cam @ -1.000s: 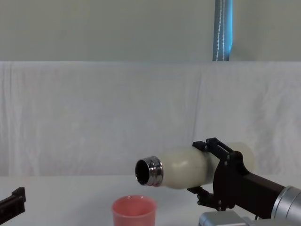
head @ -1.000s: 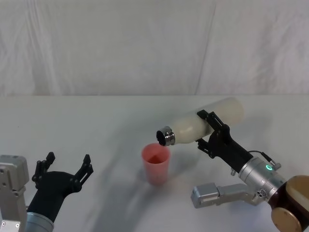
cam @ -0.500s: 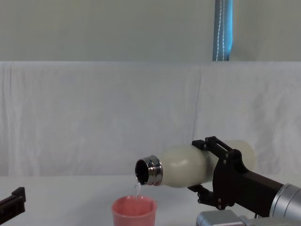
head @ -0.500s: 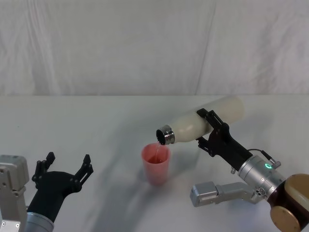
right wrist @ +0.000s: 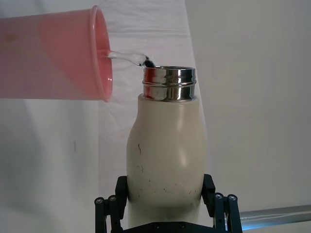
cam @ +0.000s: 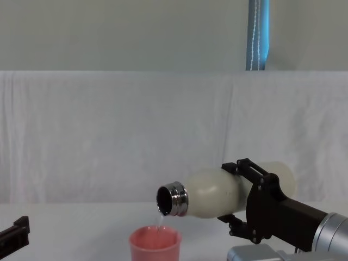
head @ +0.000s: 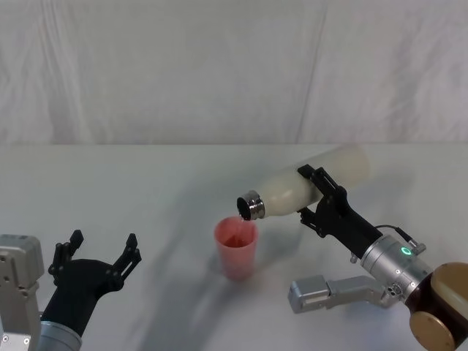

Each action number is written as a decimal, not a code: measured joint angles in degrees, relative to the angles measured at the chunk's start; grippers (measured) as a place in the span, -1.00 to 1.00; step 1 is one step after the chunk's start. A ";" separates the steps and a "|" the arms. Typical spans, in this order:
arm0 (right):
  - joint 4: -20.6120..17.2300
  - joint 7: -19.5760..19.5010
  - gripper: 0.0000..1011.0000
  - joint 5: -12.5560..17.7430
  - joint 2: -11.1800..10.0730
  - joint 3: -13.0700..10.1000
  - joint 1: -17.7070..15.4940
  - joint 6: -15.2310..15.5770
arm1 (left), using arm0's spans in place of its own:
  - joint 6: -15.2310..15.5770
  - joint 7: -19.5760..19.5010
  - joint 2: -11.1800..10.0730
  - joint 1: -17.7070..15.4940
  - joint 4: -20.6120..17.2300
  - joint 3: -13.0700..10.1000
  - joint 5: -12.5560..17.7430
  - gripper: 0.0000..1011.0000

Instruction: Grasp the thermos with one hand and pour water into the cup lid.

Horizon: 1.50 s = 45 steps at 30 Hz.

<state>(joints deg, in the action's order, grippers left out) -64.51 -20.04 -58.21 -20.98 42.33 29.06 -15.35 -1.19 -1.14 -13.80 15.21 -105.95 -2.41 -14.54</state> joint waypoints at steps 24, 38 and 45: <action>0.43 -0.04 0.88 -0.08 0.08 0.29 0.23 0.42 | 0.00 0.00 0.00 0.00 0.00 0.00 0.00 0.98; 0.46 0.08 0.88 -0.06 0.09 0.34 0.18 0.56 | 0.00 0.00 0.00 0.00 0.00 0.00 0.00 0.98; 0.34 1.01 0.88 1.89 0.54 -0.64 -0.20 0.49 | 0.00 0.00 0.00 0.00 0.00 0.00 0.00 0.98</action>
<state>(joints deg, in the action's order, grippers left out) -64.17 -19.03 -56.31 -20.44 41.69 28.86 -14.87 -1.19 -1.14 -13.81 15.21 -105.95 -2.41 -14.54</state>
